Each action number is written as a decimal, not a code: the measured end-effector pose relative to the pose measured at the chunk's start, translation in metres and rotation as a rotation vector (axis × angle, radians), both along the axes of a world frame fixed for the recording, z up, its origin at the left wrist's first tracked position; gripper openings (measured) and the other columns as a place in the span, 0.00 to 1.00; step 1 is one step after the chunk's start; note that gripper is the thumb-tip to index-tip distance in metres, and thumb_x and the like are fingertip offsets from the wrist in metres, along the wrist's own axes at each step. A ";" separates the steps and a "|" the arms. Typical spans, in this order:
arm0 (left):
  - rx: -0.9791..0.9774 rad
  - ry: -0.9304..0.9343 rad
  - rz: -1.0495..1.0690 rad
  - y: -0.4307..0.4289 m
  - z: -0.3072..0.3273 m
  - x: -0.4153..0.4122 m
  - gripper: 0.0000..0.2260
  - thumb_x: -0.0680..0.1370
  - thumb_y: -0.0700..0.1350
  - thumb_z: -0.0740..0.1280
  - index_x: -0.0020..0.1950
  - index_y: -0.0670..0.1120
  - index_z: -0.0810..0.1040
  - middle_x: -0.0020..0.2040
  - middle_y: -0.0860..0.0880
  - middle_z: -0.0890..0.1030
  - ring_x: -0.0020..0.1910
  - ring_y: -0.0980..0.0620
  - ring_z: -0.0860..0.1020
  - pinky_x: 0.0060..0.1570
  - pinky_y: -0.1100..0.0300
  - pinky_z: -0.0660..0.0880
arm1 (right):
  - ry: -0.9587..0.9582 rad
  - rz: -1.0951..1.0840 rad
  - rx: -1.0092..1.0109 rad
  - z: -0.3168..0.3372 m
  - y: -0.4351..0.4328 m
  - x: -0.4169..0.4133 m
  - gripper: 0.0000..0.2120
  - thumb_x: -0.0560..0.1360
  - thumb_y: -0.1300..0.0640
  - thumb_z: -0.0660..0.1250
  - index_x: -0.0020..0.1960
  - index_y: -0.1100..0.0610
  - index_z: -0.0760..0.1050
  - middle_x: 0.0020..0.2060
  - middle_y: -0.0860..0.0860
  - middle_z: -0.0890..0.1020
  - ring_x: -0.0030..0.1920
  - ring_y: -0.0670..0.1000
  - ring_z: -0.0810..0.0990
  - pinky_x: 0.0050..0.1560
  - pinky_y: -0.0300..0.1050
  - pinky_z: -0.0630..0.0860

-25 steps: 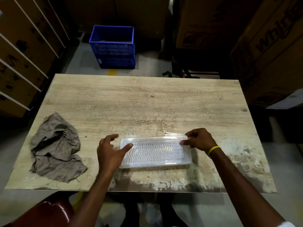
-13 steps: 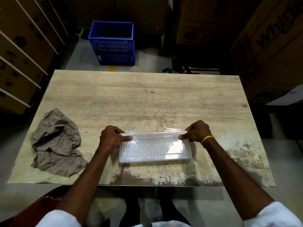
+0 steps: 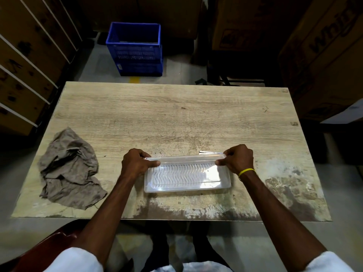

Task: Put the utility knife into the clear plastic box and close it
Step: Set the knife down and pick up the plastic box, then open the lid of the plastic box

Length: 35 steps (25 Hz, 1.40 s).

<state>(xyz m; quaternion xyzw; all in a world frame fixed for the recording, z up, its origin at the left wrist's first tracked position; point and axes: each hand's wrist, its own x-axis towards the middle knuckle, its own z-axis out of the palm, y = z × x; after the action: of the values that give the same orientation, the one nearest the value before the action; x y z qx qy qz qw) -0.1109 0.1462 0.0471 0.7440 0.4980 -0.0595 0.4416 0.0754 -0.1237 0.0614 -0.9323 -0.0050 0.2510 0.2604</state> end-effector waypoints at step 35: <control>-0.138 -0.083 0.271 -0.023 -0.016 -0.047 0.19 0.58 0.52 0.86 0.36 0.44 0.81 0.33 0.48 0.83 0.31 0.49 0.80 0.35 0.53 0.82 | -0.042 0.801 0.115 -0.002 0.174 -0.099 0.27 0.66 0.56 0.79 0.64 0.56 0.80 0.58 0.54 0.84 0.62 0.56 0.80 0.63 0.49 0.74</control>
<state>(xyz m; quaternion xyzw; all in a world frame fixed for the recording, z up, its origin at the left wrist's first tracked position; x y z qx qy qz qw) -0.1580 0.1237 0.0311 0.6396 0.5698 -0.0028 0.5160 -0.0232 0.0506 0.0595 -0.8455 -0.3873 0.3128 0.1932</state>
